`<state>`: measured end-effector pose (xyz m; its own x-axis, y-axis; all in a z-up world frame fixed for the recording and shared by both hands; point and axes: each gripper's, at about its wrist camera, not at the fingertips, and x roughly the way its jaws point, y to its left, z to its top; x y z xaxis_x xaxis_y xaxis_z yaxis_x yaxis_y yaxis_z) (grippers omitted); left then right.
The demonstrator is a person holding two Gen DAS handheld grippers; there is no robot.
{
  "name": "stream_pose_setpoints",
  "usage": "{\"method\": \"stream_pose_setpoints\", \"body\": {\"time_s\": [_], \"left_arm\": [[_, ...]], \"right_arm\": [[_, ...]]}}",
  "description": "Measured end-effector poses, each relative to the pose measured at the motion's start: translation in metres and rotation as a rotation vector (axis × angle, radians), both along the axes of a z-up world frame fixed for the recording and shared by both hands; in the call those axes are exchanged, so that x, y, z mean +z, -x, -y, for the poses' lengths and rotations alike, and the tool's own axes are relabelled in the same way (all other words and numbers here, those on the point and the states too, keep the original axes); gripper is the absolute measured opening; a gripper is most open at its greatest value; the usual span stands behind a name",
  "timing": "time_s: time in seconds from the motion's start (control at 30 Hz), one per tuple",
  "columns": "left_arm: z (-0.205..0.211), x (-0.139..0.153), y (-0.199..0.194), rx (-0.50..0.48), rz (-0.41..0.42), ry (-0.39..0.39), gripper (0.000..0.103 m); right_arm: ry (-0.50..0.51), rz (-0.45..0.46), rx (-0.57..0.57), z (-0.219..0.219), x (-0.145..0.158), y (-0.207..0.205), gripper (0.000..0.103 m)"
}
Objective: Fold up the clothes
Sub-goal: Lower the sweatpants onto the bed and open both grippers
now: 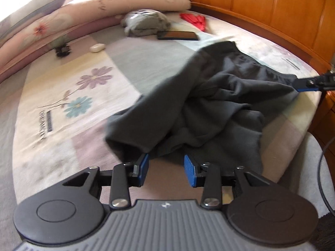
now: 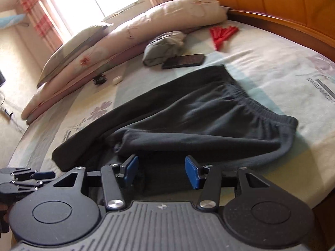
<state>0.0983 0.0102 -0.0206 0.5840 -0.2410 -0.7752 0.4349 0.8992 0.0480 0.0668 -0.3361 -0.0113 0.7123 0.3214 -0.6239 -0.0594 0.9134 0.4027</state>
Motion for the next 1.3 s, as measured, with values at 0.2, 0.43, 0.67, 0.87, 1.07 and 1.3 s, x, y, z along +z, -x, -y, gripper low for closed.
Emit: {"method": "stream_pose_setpoints", "body": {"time_s": [0.2, 0.43, 0.67, 0.87, 1.07, 1.3], "left_arm": [[-0.02, -0.008, -0.011, 0.052, 0.028, -0.044, 0.039], [-0.021, -0.024, -0.015, 0.006, -0.014, 0.042, 0.039], [-0.015, -0.029, -0.041, 0.008, -0.009, 0.123, 0.038], [-0.022, -0.016, -0.087, 0.061, 0.033, 0.132, 0.038], [-0.021, -0.016, -0.144, 0.07, 0.039, 0.081, 0.039], [-0.017, -0.025, -0.185, 0.12, 0.042, 0.039, 0.039]], "right_arm": [[0.014, -0.005, 0.055, -0.02, 0.006, 0.001, 0.055], [0.039, -0.025, 0.102, -0.047, 0.006, -0.005, 0.059], [0.065, -0.05, 0.138, -0.069, 0.003, -0.014, 0.06], [0.076, -0.07, 0.138, -0.072, -0.001, -0.024, 0.06], [0.076, -0.094, 0.136, -0.073, -0.009, -0.04, 0.06], [0.072, -0.126, 0.133, -0.074, -0.018, -0.049, 0.06]]}}
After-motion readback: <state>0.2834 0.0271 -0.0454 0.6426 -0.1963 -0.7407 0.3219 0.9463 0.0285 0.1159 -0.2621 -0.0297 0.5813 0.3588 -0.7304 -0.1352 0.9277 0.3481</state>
